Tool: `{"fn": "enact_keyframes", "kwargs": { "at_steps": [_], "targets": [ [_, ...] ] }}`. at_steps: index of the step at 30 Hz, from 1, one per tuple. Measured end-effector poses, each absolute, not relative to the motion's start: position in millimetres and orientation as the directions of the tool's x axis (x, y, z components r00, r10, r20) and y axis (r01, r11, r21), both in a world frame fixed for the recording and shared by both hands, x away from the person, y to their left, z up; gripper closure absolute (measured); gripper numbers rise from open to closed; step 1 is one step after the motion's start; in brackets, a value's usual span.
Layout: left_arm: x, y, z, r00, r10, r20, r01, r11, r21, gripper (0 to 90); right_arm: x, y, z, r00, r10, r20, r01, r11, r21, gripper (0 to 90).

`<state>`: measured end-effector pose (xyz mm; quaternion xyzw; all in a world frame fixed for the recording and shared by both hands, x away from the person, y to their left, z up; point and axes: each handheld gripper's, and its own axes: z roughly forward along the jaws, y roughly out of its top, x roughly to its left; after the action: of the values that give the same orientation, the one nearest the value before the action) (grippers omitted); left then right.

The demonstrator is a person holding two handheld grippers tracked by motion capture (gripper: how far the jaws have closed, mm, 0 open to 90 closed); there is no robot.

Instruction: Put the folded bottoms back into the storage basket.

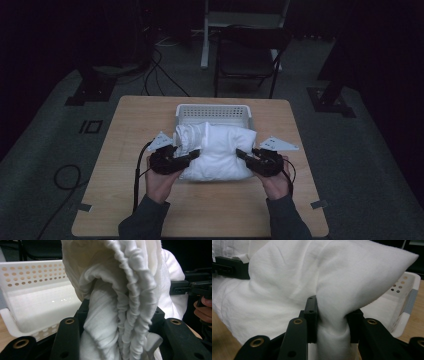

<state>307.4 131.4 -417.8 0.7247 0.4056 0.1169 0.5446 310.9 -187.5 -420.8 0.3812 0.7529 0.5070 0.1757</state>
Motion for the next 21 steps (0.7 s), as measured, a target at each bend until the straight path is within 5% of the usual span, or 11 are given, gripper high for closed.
{"fn": "enact_keyframes", "kwargs": {
  "at_steps": [21],
  "targets": [
    [325,136,-392,0.639,0.725,-0.259,0.424,-0.050,0.904,53.1,328,-183,-396,-0.637,0.762,0.116,0.353,0.156,0.922,70.1]
  ]
}}
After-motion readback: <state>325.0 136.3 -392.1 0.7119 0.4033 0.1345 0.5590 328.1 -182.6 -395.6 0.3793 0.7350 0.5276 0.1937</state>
